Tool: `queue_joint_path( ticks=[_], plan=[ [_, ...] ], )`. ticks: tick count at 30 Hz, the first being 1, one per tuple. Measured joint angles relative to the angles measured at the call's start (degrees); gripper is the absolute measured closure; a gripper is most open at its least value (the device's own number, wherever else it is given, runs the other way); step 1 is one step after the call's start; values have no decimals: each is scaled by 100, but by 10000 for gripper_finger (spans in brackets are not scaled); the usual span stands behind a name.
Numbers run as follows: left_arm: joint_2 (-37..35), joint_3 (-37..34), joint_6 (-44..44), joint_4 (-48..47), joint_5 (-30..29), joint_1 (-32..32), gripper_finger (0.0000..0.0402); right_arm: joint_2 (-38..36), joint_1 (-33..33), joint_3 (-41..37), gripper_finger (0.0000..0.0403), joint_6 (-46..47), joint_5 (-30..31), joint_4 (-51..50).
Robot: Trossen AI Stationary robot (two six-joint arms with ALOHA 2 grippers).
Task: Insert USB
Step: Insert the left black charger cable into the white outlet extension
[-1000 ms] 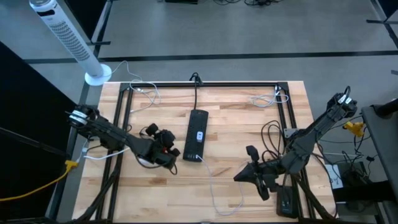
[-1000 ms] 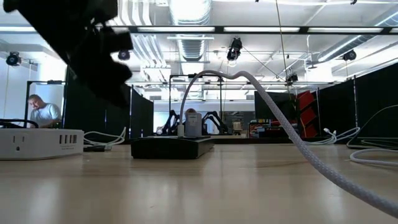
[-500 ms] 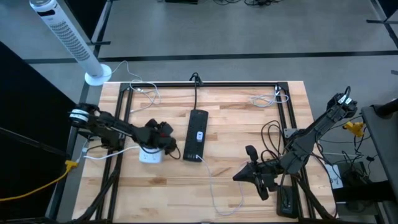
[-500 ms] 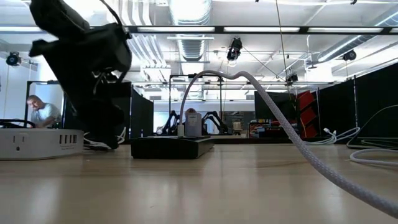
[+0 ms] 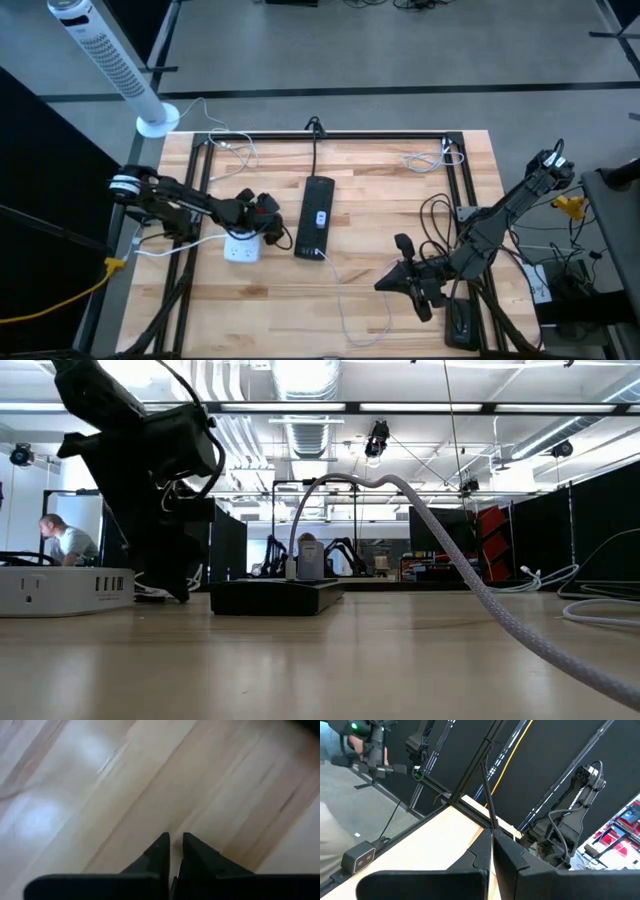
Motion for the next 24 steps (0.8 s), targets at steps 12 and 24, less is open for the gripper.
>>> queue_joint_path(
  ticks=[12,24],
  plan=[
    [-334,72,973,-22,479,-590,279,2,0,0,403,140,36,-261],
    [-378,-146,891,-162,-279,-584,186,2,0,0,403,135,90,-248]
  ],
)
